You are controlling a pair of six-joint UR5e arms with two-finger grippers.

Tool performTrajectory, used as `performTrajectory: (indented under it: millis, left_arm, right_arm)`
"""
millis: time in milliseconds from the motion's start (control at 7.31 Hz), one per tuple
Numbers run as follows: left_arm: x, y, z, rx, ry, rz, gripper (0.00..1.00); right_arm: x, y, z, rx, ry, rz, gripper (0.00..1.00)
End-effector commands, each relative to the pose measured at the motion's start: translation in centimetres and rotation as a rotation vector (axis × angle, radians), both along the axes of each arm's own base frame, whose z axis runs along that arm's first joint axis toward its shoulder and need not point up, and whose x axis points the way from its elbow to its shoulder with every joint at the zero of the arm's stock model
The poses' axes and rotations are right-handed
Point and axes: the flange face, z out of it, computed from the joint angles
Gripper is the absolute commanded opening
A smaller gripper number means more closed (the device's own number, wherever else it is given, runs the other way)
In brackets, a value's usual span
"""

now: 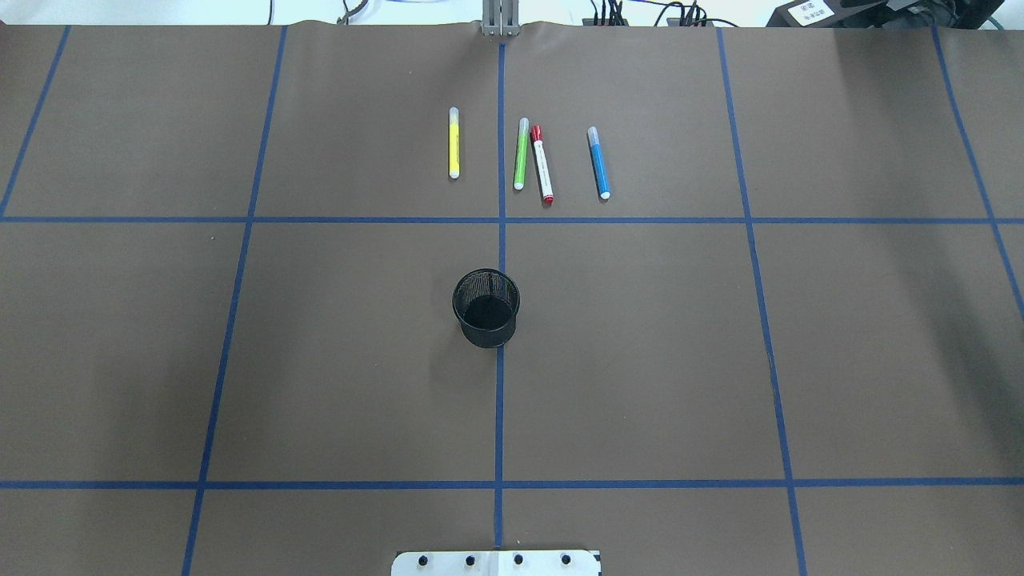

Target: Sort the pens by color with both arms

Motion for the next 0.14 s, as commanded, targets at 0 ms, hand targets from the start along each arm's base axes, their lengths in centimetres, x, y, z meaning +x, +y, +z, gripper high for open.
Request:
performTrajectory:
  millis: [0]
  left_arm:
    - [0.00, -0.07, -0.22, 0.006, -0.001, 0.000, 1.00]
  right_arm:
    - [0.04, 0.01, 0.00, 0.000, -0.001, 0.001, 1.00]
